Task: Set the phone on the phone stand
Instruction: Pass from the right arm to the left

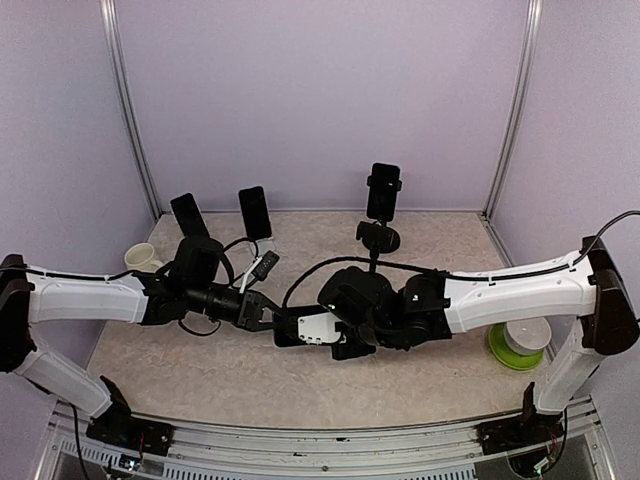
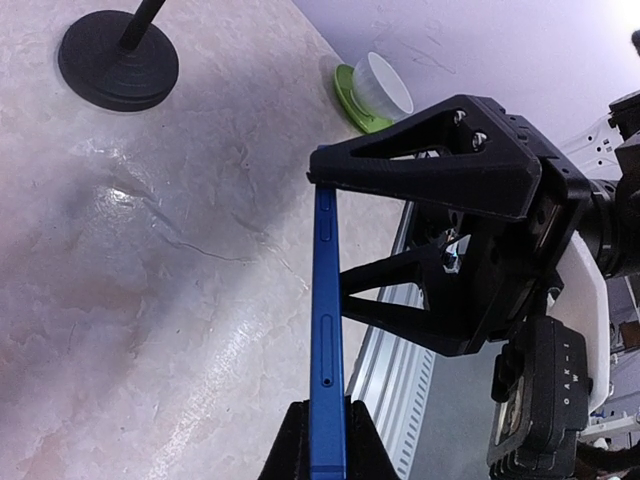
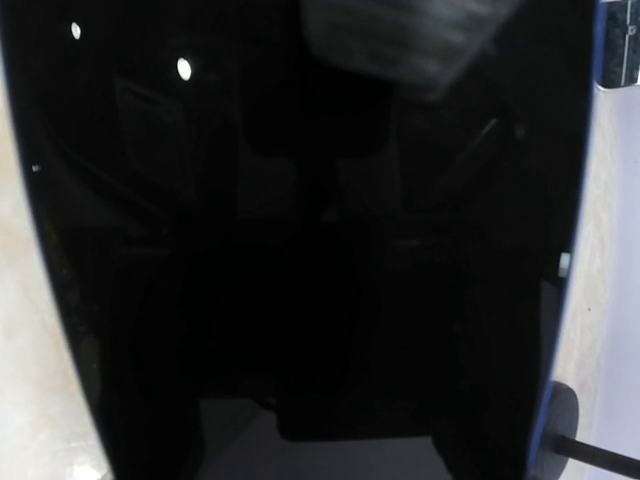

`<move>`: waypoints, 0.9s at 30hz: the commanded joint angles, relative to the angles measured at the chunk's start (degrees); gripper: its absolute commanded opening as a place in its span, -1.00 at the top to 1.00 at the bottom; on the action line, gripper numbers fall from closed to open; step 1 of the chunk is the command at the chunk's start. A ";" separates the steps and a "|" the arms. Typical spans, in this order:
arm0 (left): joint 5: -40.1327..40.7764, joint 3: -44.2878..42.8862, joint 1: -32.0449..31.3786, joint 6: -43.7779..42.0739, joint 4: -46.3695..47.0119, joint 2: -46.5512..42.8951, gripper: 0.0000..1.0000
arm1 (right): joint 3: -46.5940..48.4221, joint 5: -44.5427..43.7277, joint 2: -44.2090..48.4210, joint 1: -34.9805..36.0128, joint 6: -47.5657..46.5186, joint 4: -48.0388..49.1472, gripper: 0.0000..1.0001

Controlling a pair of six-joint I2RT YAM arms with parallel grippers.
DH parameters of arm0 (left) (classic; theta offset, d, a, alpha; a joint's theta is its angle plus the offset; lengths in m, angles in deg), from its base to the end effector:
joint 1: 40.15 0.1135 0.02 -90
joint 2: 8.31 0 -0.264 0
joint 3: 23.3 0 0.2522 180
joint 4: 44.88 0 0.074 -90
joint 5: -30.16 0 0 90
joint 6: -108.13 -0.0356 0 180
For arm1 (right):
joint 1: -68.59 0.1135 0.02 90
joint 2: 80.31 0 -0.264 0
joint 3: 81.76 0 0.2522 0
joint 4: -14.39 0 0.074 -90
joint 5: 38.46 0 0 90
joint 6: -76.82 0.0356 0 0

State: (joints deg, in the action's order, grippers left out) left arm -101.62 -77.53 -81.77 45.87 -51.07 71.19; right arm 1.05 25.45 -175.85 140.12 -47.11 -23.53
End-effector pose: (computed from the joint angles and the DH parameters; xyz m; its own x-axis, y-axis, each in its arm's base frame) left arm 0.1978 -0.2075 0.2129 -0.7736 0.2230 -0.5931 0.6328 0.3206 -0.7048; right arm 0.1285 0.3352 0.2387 0.2229 -0.9150 -0.3363 -0.7702 0.0461 -0.6361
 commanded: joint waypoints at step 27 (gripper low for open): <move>10.22 1.84 -1.33 -3.66 4.40 -13.56 1.00 | -6.17 16.48 18.46 -2.42 14.12 17.33 -1.00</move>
State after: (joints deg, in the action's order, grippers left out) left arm -92.33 -76.70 -82.67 43.36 -52.29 61.42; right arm -2.81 35.61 -162.33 139.50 -39.03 -13.50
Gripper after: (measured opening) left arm 0.048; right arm 0.999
